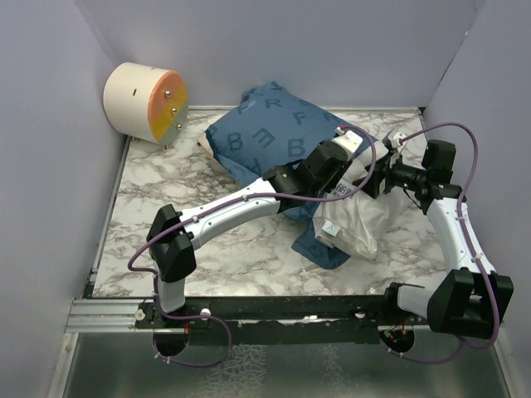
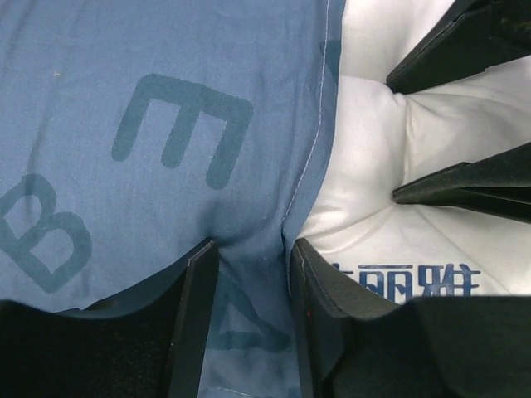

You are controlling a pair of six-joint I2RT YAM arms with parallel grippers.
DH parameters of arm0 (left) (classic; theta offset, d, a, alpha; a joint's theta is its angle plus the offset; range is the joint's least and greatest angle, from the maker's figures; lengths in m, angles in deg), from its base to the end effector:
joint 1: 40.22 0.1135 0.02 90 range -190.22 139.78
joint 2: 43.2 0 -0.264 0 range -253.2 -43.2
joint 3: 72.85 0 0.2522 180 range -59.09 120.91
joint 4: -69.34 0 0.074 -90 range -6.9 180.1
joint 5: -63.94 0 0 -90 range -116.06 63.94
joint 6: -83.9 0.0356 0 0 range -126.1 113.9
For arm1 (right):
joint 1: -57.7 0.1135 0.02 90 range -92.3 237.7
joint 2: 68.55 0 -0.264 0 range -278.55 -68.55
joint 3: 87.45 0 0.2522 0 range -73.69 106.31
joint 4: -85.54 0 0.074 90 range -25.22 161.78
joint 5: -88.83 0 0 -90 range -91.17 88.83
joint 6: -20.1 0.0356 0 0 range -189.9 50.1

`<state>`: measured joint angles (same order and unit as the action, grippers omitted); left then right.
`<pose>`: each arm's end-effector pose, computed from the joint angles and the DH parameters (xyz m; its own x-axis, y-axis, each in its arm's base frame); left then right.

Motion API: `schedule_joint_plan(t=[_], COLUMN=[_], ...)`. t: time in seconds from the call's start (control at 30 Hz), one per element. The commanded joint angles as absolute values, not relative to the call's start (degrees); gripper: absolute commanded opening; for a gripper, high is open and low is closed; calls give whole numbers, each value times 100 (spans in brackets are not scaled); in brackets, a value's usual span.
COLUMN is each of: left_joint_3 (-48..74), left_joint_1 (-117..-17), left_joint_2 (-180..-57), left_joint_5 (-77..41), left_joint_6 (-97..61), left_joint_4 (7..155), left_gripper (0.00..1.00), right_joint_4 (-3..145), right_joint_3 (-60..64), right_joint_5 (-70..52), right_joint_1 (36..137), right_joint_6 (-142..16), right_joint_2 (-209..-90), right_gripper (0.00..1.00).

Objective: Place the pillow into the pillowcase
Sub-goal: Stuff the pillow into the pillowcase.

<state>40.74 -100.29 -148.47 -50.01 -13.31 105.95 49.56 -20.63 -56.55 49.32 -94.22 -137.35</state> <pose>0.2285 -0.3679 0.3542 -0.3116 0.3114 -0.8977 0.5791 0.8113 0.0804 0.2525 -0.0076 0.2930 -0.3243 -0.1887 -0.9269 -0.7601 0.6353 0.1366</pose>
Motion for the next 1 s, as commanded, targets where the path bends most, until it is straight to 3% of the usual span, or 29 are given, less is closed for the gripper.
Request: schedule_joint_plan(t=[0.0, 0.27, 0.4, 0.8, 0.97], left_joint_3=[4317, 4280, 4250, 4380, 4251], left_joint_1=[-9878, -9781, -9738, -9630, -9636], left_joint_2=[-14671, -14767, -14780, -15215, -15118], left_joint_5=[-4879, -4850, -4593, -4417, -3663], left_joint_6=[-1510, -1634, -1752, -1754, -1835], left_joint_4=[10280, 9786, 9549, 9586, 9536], left_gripper=[43, 45, 51, 49, 49], right_joint_4=[4598, 4594, 4592, 4585, 4562], right_joint_3=[-2257, -2271, -2267, -2275, -2271], right_joint_5=[-5829, -5847, -5864, -5865, -5880], right_joint_1=[4953, 4954, 4959, 4961, 4961], right_joint_6=[-9438, -9433, -9436, -9446, -9460], right_joint_2=[-13862, -13844, -13842, -13825, -13853], right_gripper=[64, 64, 64, 64, 64])
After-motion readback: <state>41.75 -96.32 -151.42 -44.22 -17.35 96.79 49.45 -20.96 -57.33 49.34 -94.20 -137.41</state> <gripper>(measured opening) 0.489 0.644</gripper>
